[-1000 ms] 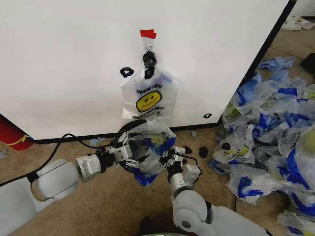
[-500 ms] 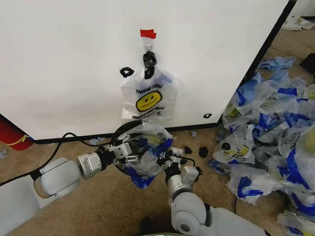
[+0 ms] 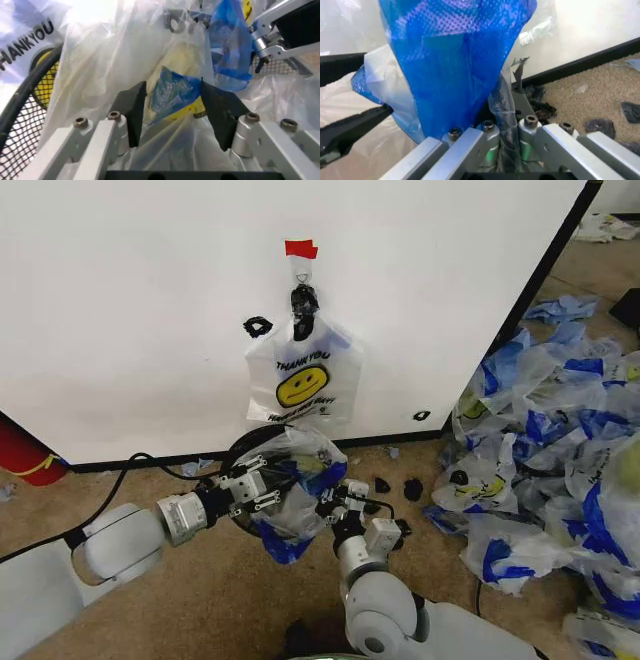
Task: Pick up the garbage bag from the wall and place it over the trash bin.
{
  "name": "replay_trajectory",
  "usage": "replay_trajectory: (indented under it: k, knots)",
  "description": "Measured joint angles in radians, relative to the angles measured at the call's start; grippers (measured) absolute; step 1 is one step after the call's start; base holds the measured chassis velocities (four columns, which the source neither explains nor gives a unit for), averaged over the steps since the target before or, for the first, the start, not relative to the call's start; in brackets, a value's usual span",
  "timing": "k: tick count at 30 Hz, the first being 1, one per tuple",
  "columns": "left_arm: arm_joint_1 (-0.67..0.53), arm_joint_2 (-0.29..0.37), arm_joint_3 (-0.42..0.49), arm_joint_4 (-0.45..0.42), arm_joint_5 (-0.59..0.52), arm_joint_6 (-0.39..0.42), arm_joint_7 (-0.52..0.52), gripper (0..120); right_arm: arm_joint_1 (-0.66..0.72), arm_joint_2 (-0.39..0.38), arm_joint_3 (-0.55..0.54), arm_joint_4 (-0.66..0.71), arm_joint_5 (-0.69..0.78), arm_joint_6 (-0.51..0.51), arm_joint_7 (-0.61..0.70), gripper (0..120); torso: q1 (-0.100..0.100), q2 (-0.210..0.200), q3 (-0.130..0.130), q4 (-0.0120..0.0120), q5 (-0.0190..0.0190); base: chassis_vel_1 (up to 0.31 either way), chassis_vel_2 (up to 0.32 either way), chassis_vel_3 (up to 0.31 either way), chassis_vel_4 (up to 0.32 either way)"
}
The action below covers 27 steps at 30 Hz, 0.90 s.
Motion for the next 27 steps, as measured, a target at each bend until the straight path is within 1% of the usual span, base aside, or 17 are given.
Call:
replay_trajectory:
  k: [2,3,8,9,10,13,20,27]
  knots:
    - [0.003,-0.002,-0.001,0.002,0.001,-0.002,-0.006,36,-0.001,0.001,0.0,-0.001,-0.001,0.0,0.0,0,0.0,0.0,0.0,0.0,0.0,0.0,0.0,0.0,0.0]
    - [0.003,-0.002,-0.001,0.002,0.001,-0.002,-0.006,36,-0.001,0.001,0.0,-0.001,-0.001,0.0,0.0,0,0.0,0.0,0.0,0.0,0.0,0.0,0.0,0.0,0.0]
    - [0.014,-0.006,-0.006,0.006,0.002,-0.003,-0.017,16,-0.003,0.002,-0.001,-0.001,-0.002,0.001,-0.001,0,0.0,0.0,0.0,0.0,0.0,0.0,0.0,0.0,0.0]
    - [0.016,-0.006,-0.008,0.006,0.002,-0.003,-0.017,12,-0.003,0.002,-0.001,-0.001,-0.002,0.001,-0.001,0,0.0,0.0,0.0,0.0,0.0,0.0,0.0,0.0,0.0]
    - [0.016,-0.006,-0.008,0.006,0.002,-0.003,-0.017,12,-0.003,0.002,-0.001,-0.001,-0.002,0.001,-0.001,0,0.0,0.0,0.0,0.0,0.0,0.0,0.0,0.0,0.0]
    - [0.021,-0.006,-0.011,0.006,0.003,-0.003,-0.021,0,-0.007,0.002,-0.001,-0.001,-0.004,0.002,-0.002,0,0.0,0.0,0.0,0.0,0.0,0.0,0.0,0.0,0.0]
    - [0.027,-0.004,-0.017,0.004,0.002,-0.008,-0.028,0,-0.013,0.001,0.001,-0.001,-0.011,0.004,-0.004,0,0.0,0.0,0.0,0.0,0.0001,0.0,0.0,0.0,0.0]
    - [0.051,0.014,-0.053,-0.053,-0.038,-0.015,-0.049,0,-0.022,-0.002,0.003,-0.002,-0.013,0.005,-0.008,0,0.0,0.0,0.0,0.0,0.0,0.0,0.0,0.0,0.0]
